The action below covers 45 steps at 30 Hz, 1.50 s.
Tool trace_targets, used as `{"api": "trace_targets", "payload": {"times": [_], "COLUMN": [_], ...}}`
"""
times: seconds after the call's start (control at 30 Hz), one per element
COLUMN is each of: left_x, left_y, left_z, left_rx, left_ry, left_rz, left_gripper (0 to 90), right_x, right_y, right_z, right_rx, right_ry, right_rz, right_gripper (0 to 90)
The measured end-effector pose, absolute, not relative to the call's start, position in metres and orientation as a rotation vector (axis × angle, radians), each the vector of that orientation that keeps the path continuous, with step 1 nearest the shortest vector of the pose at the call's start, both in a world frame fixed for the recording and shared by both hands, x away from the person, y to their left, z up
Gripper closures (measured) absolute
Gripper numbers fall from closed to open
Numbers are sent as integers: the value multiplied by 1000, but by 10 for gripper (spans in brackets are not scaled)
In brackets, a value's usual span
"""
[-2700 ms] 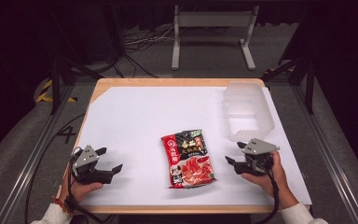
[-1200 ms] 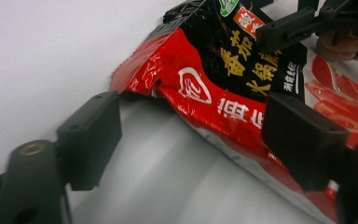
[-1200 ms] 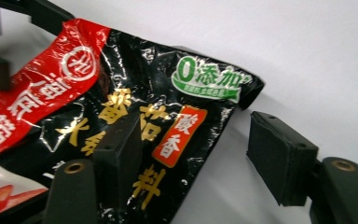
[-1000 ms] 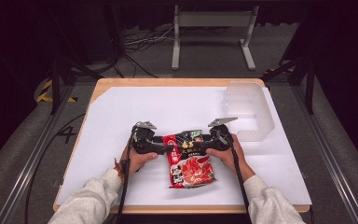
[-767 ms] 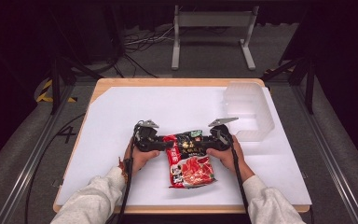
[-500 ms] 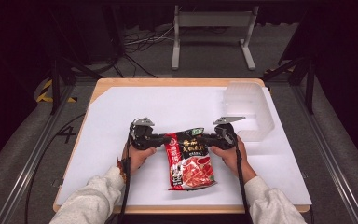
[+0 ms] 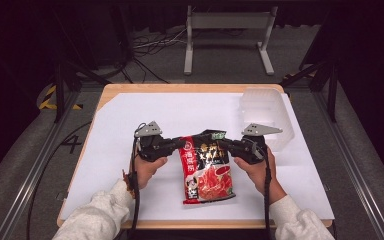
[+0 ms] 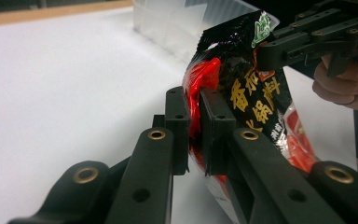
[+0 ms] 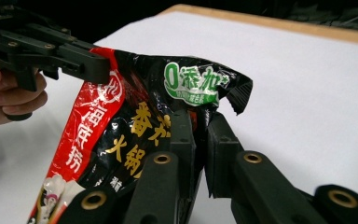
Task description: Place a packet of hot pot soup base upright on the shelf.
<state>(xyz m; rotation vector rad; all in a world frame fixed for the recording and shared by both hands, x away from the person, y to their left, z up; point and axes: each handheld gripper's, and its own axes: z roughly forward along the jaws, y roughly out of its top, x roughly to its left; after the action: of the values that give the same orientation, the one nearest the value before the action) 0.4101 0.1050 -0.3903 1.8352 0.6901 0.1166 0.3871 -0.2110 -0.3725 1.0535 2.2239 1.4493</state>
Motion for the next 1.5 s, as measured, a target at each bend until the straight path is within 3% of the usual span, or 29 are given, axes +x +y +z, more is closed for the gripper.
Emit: {"api": "trace_targets", "payload": {"times": [0.5, 1.5], "left_x": [401, 466], "left_y": [97, 31], "left_z": [-363, -263], "left_rx": [1797, 1744], "left_ry": [612, 437], "left_rz": [226, 397], "left_gripper": [842, 848], "right_x": [368, 398], "right_y": [-214, -256], "right_z": [-345, -261], "right_rx": [956, 974], "right_ry": [2091, 1791], "right_rz": [1456, 1406], "right_gripper": [853, 855]}}
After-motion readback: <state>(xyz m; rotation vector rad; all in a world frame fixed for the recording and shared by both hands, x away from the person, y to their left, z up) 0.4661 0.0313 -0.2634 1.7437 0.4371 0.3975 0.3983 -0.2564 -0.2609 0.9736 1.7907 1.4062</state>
